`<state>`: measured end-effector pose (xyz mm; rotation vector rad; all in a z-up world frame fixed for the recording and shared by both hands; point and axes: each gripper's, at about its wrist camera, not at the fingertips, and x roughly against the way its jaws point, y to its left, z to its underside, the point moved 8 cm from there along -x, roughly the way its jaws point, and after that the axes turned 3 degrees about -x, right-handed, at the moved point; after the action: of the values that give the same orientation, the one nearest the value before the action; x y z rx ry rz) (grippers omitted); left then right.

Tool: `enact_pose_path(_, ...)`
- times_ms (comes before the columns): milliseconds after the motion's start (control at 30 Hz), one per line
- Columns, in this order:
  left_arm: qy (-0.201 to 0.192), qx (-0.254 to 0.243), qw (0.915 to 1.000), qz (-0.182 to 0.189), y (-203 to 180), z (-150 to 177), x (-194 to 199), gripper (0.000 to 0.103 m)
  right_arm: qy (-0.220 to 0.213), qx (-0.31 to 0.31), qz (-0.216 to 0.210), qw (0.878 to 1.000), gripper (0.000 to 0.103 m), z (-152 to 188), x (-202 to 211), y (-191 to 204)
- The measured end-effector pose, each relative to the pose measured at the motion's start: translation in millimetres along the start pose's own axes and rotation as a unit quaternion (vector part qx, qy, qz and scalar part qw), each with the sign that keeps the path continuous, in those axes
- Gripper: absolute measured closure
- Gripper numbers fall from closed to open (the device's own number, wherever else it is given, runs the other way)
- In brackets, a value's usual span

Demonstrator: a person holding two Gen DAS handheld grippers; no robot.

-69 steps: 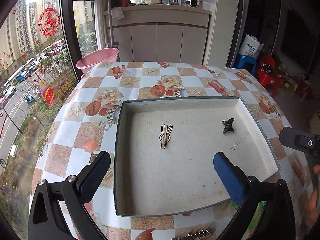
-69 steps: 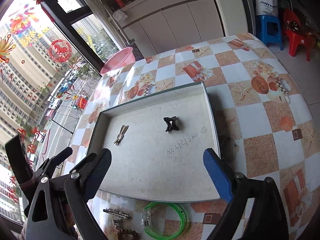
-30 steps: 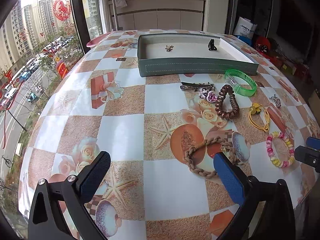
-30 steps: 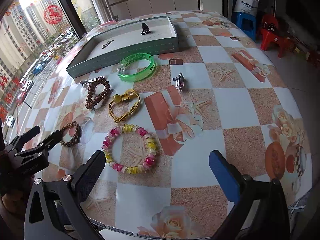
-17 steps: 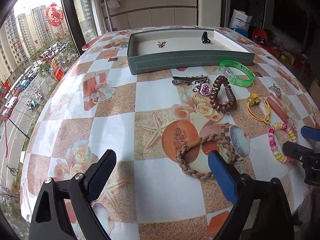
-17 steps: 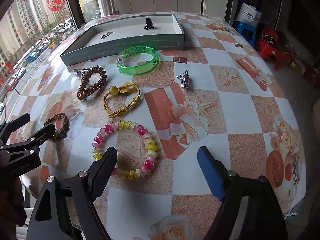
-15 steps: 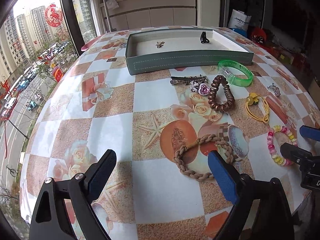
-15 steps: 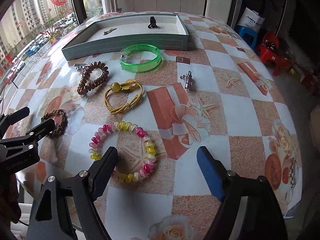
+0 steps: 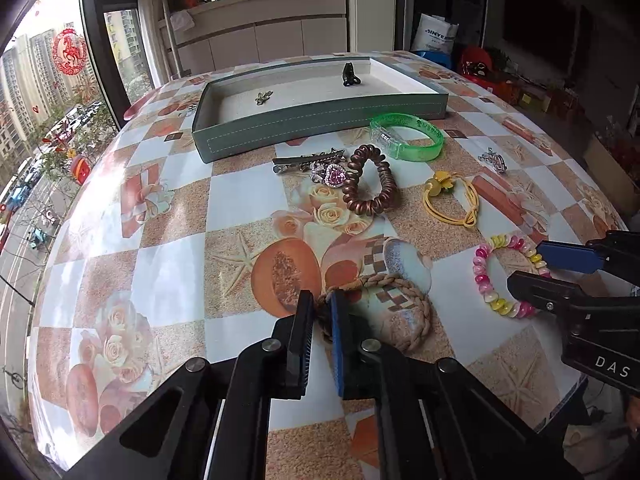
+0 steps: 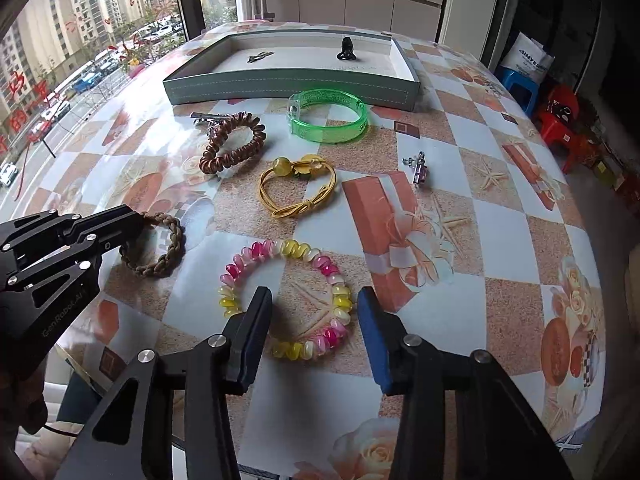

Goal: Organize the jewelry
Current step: 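Grasp the braided rope bracelet with the left tool while the right tool grasps the beaded bracelet, then carry both bracelets into the tray and open both tools to release them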

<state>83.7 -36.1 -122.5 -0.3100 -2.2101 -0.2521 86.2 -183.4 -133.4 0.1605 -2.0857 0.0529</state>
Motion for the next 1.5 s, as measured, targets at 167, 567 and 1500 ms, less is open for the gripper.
enact_pose_path(167, -0.001, 0.016, 0.9998, 0.013, 2, 2, 4, 0.081, -0.003, -0.003, -0.003, 1.000, 0.093, 2, 3, 2)
enact_pose_path(567, -0.024, 0.047, 0.9979, 0.037, 11, -6, 22, 0.081, -0.025, -0.056, -0.036, 0.997, 0.093, -2, 21, -19)
enact_pose_path(1500, -0.081, 0.072, 0.9927, 0.052, 44, -90, 64, 0.084, -0.076, -0.074, -0.081, 0.991, 0.093, -87, 59, -31)
